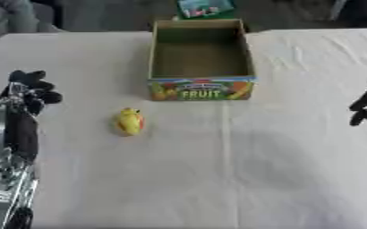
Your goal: Pick up objects on the table and place them in the box.
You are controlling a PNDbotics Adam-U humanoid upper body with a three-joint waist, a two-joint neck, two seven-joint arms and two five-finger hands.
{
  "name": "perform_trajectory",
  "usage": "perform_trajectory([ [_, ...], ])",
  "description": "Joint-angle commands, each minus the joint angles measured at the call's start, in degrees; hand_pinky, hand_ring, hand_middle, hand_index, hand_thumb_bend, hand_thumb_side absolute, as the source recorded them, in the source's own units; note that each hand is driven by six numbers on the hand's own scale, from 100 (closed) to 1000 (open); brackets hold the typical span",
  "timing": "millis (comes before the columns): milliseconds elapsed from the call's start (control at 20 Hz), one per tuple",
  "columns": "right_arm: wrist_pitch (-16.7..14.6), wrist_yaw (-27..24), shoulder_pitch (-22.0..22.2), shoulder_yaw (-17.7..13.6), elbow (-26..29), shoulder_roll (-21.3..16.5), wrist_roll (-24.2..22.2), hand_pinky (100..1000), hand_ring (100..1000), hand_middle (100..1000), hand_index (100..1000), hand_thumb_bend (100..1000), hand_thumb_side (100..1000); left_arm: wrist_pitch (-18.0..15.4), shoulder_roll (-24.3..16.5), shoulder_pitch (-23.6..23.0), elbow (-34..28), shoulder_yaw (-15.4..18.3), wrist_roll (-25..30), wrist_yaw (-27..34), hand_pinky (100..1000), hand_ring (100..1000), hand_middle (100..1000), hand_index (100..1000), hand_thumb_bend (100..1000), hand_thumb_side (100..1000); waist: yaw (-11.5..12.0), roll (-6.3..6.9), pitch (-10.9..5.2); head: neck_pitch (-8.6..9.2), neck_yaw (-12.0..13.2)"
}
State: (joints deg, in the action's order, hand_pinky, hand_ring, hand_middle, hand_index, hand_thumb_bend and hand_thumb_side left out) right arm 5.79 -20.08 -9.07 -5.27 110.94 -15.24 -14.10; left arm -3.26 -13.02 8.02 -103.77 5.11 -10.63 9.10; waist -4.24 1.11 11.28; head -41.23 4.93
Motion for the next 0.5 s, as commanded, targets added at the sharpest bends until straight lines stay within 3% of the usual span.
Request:
perform_trajectory([
  [50,0.0,-0.3,-0.4,-0.2,1.1,-0.6,0.2,417,549,506,692,100,671,-0.1,-0.7,0.3,-1.3,0.4,0.2,0.1,610,519,510,708,100,824,0.0,-0.03,-0.73,0.35,0.2],
  [500,0.0,-0.3,-0.4,-0.3,1.1,-0.6,0.2,417,549,505,692,100,672,-0.1,-1.4,0.3,-1.5,0.5,0.5,-0.2,610,520,511,709,100,814,-0.1,0.07,-0.82,0.34,0.2],
])
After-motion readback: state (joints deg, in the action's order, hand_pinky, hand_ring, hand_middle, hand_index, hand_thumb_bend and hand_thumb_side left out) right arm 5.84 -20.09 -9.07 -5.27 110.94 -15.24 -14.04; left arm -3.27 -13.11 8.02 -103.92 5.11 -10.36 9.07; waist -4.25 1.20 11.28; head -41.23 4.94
